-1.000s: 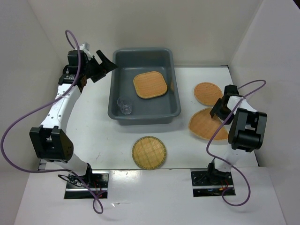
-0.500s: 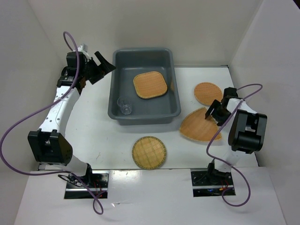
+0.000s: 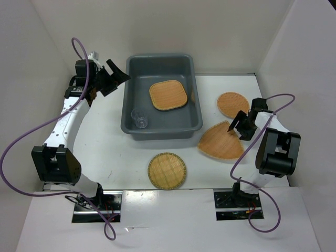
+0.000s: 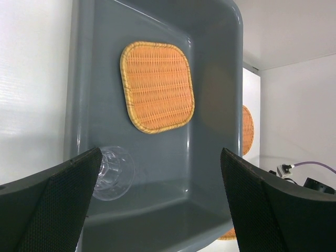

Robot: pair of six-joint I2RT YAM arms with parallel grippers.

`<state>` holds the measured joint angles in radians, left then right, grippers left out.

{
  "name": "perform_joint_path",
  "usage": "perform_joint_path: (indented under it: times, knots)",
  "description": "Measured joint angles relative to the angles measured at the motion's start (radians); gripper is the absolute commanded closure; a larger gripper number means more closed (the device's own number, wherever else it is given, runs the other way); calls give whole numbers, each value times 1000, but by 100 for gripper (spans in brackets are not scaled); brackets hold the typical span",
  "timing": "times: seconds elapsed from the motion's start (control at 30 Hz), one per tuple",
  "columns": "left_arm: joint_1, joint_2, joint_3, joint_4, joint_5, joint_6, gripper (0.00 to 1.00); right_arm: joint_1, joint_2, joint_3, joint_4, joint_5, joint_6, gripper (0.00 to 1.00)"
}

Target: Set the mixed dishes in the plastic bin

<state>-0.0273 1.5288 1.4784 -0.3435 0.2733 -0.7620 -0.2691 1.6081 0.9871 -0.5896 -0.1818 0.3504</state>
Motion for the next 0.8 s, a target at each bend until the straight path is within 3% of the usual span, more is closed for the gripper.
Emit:
perform_joint_path:
  times: [0.27, 0.5, 0.7, 0.8]
  knots:
    - [0, 0, 0, -1, 0, -2, 0, 0, 75, 0, 0, -5, -6, 28]
    - [1, 0, 0, -2, -11, 0, 0, -1, 105, 13, -3, -64, -24, 55]
    - [12, 0, 0, -2, -21, 0, 0, -4, 98, 13, -5, -107, -46, 71]
    - [18, -1, -3, -2, -27, 0, 0, -4, 88, 11, -5, -105, -45, 94]
